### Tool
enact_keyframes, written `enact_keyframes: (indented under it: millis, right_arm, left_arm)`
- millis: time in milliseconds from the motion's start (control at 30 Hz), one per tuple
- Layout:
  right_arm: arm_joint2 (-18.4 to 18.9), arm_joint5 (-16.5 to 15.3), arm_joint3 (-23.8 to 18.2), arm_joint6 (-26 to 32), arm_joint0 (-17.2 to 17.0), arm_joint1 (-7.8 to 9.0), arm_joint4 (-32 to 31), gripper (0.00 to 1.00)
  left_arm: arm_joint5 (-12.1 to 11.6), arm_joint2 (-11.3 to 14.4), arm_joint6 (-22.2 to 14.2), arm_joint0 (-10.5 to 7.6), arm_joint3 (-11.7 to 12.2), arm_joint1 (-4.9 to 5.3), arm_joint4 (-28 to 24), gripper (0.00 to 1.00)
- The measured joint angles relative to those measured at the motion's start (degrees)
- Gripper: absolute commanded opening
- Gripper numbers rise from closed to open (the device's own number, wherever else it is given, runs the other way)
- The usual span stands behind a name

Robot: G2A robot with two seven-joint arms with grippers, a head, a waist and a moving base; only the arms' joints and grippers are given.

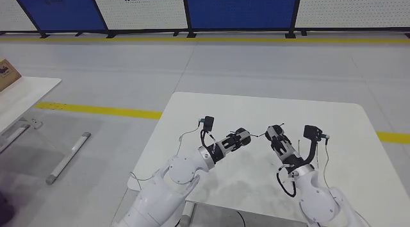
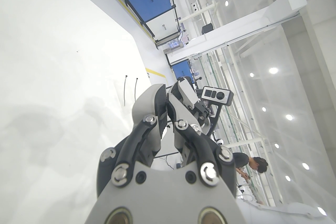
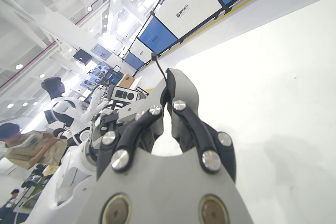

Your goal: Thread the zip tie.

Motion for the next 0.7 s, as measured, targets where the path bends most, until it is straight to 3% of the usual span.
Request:
enact_keyframes:
  millis: [700]
  right_arm:
    - [1.3,-0.84,0.45,0.64,-0.5,-0.87,-0.59,0.0]
  left_arm:
    - [0.0,0.0,0.0,0.0,0.0,0.0,0.0,0.0]
